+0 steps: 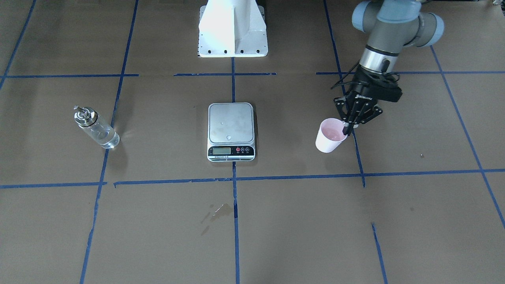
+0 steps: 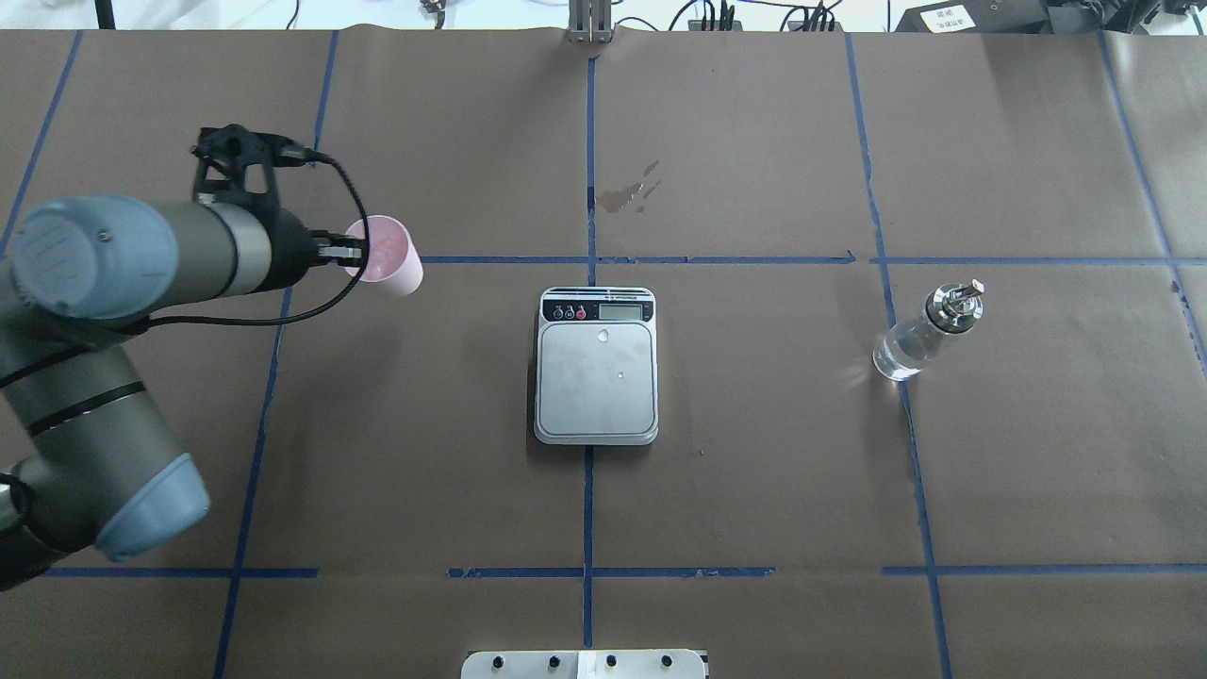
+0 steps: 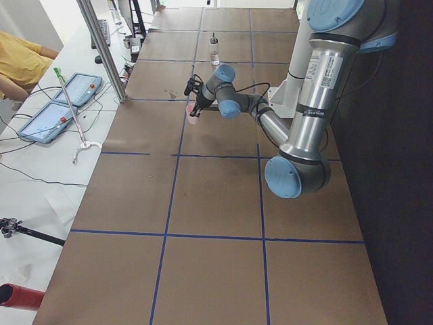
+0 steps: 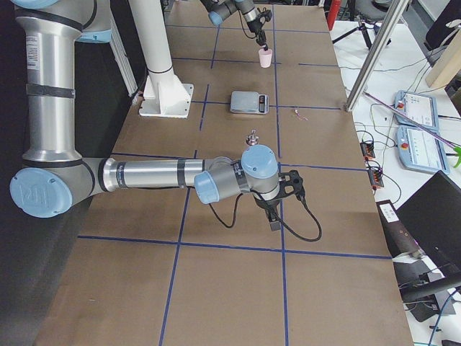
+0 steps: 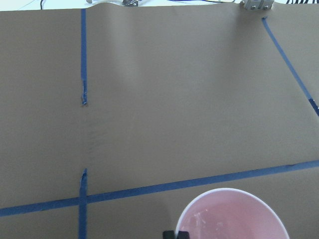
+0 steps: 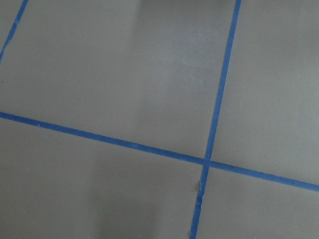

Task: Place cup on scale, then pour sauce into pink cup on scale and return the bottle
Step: 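Carry the pink cup with the left gripper onto the scale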

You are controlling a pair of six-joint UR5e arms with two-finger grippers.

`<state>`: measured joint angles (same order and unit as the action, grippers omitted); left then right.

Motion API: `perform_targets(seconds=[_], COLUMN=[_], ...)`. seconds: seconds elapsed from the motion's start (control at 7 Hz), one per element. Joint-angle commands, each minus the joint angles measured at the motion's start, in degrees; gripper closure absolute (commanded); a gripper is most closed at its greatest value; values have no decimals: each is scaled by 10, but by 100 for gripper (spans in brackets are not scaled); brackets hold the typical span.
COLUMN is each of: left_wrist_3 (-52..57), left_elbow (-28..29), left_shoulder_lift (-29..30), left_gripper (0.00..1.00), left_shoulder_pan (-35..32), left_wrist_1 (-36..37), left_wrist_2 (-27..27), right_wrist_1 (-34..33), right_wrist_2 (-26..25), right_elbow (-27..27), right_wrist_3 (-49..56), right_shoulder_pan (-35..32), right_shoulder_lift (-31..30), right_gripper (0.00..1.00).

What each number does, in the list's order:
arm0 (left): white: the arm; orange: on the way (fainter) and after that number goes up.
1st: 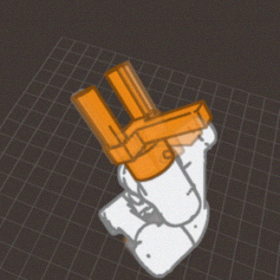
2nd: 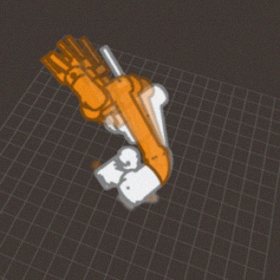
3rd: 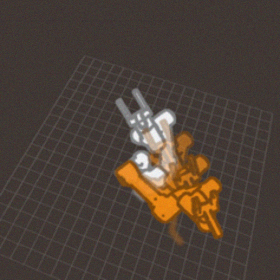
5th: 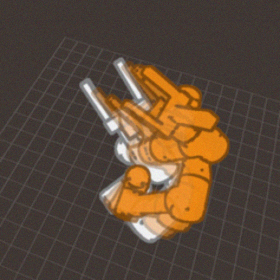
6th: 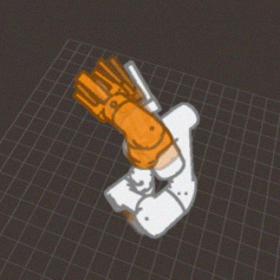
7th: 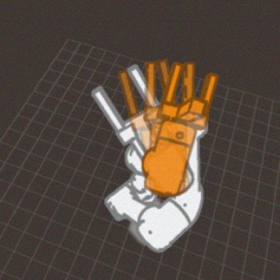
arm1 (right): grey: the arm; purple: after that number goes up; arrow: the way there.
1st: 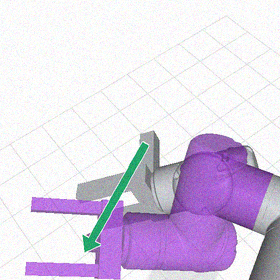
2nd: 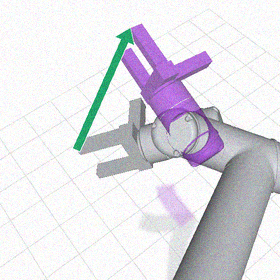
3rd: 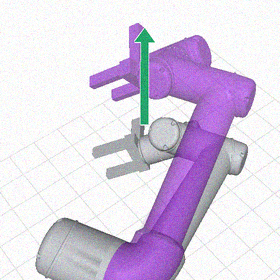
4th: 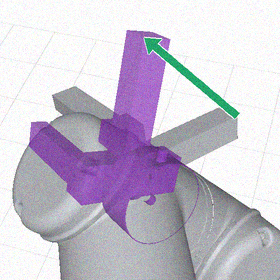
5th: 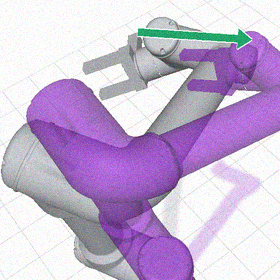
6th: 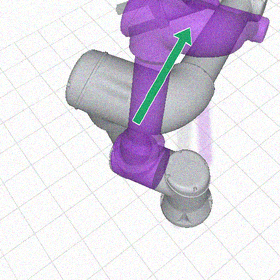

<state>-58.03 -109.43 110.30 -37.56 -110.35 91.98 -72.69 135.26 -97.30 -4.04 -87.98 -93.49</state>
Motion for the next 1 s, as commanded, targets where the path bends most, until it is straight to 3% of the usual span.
perform_targets(seconds=[0.0, 0.43, 0.86], left_wrist_3=[-53, -103, -103], left_elbow=[51, 86, 105], left_shoulder_lift=[146, 196, 210], left_gripper=[100, 100, 100], left_shoulder_pan=[45, 114, 127], left_wrist_1=[123, 130, 129], left_wrist_2=[0, -20, -24], right_wrist_1=[0, 0, 0], right_wrist_2=[0, 0, 0], right_elbow=[0, -3, -3], right_wrist_3=[-1, -1, -1], right_shoulder_pan=[0, 0, 0], right_shoulder_lift=[0, -2, -2], right_gripper=[0, 0, 0])
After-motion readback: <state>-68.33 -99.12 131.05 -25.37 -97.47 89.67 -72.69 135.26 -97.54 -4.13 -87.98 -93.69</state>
